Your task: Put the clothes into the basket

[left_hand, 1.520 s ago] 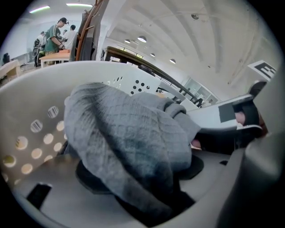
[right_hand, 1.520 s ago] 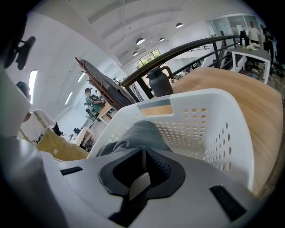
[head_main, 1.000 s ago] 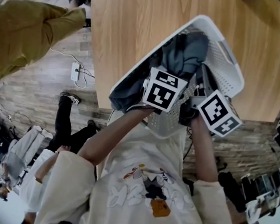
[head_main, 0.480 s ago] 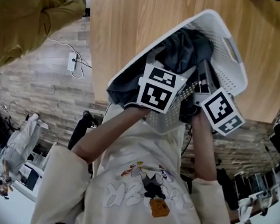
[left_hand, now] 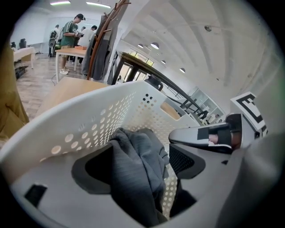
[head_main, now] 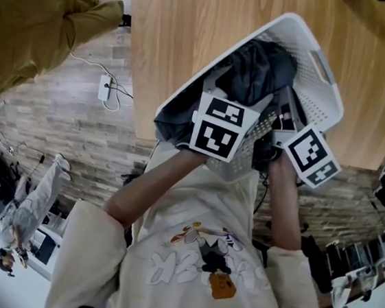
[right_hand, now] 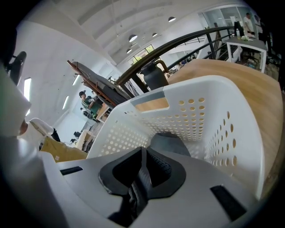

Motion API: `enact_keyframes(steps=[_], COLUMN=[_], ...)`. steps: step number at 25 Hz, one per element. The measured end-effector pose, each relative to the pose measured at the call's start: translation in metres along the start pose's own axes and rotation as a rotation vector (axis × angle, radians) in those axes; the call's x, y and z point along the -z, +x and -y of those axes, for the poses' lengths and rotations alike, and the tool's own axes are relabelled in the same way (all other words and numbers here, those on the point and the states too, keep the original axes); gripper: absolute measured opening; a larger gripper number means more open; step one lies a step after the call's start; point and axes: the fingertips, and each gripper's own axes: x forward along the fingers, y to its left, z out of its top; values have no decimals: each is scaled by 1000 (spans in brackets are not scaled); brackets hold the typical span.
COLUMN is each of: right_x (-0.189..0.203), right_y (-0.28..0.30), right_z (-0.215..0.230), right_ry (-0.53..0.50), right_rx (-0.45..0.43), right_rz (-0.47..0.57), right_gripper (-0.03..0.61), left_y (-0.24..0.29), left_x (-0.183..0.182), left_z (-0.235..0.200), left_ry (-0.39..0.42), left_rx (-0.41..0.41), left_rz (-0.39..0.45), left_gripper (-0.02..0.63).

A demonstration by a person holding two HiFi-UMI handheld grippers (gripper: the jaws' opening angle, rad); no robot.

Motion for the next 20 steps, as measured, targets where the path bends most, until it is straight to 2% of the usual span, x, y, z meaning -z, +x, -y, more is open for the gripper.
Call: enact_keyframes(steps=[4, 9, 20], right_x=[2, 7, 11], right_y=[3, 6, 0], right_z=[-2, -2, -18], right_ry=[7, 1, -1], right_rx=[-4, -4, -67], right_rz=[-6, -26, -53], right_gripper=[29, 29, 44], left_y=[-1, -10, -48], left_x=[0, -1, -8], left_z=[-2, 6, 15], left_ry=[20, 71, 82], left_rx=[-25, -16, 25], left_rz=[-6, 2, 40], left_gripper=[383, 383, 383])
